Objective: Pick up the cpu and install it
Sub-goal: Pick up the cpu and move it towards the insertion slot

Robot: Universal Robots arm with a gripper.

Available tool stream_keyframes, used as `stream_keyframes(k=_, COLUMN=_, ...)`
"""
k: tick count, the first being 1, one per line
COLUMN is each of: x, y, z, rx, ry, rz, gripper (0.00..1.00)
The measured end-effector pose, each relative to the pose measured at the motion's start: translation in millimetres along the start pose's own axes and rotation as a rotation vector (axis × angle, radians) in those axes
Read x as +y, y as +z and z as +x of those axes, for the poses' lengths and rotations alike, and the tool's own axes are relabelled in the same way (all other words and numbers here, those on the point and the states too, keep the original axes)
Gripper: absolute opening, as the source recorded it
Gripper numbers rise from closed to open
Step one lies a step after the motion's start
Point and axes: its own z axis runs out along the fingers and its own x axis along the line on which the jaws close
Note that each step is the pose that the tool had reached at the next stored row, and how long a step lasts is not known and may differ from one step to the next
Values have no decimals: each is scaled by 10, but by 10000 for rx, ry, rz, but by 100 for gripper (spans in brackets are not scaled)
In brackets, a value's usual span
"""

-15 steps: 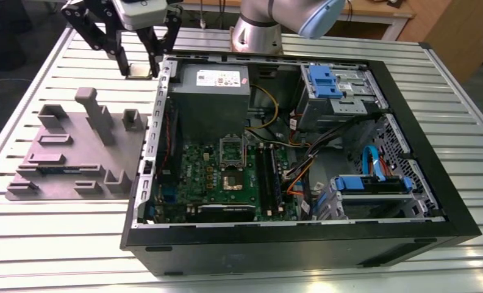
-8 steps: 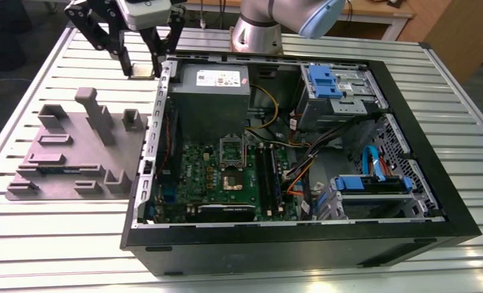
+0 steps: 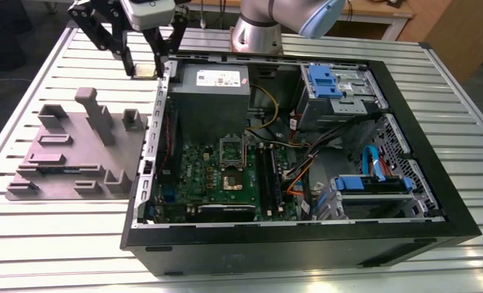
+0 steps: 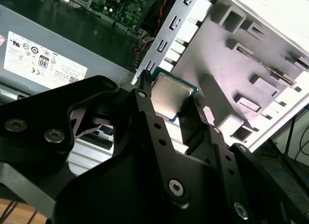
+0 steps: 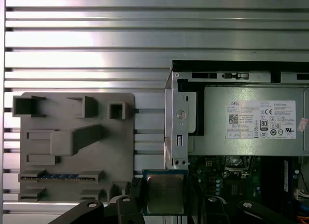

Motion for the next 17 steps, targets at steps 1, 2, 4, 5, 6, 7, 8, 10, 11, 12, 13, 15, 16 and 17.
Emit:
stream_keyframes(k=1, x=0, y=0, z=-5, rx=0, ry=0, rz=0, gripper=47)
stream_keyframes(k=2, x=0, y=0, z=-9, rx=0, ry=0, rz=0, gripper=47)
stream_keyframes(k=4, x=0, y=0, z=-19, rx=0, ry=0, rz=0, gripper=47)
stream_keyframes(k=5, x=0, y=0, z=-23, rx=0, ry=0, rz=0, gripper=47)
stream_keyframes(k=6, x=0, y=0, z=-28, rx=0, ry=0, rz=-1, gripper=47)
stream_keyframes(k=7, x=0, y=0, z=-33, rx=0, ry=0, rz=-1, gripper=47)
stream_keyframes(k=8, x=0, y=0, z=-37, rx=0, ry=0, rz=0, gripper=47)
stream_keyframes(k=10, x=0, y=0, z=-49, rx=0, ry=0, rz=0, gripper=47)
stream_keyframes(k=11, x=0, y=0, z=-53, rx=-1, ry=0, rz=0, gripper=47)
stream_keyframes(k=12, x=1, y=0, z=-58, rx=0, ry=0, rz=0, gripper=47)
stream_keyframes(k=13, x=1, y=0, z=-63, rx=0, ry=0, rz=-1, gripper=47)
stream_keyframes(k=15, x=1, y=0, z=-72, rx=0, ry=0, rz=0, gripper=47)
stream_keyframes(k=16, x=1, y=0, z=-77, rx=0, ry=0, rz=-1, gripper=47)
stream_keyframes(k=17, x=1, y=0, z=-81, rx=0, ry=0, rz=0, gripper=47)
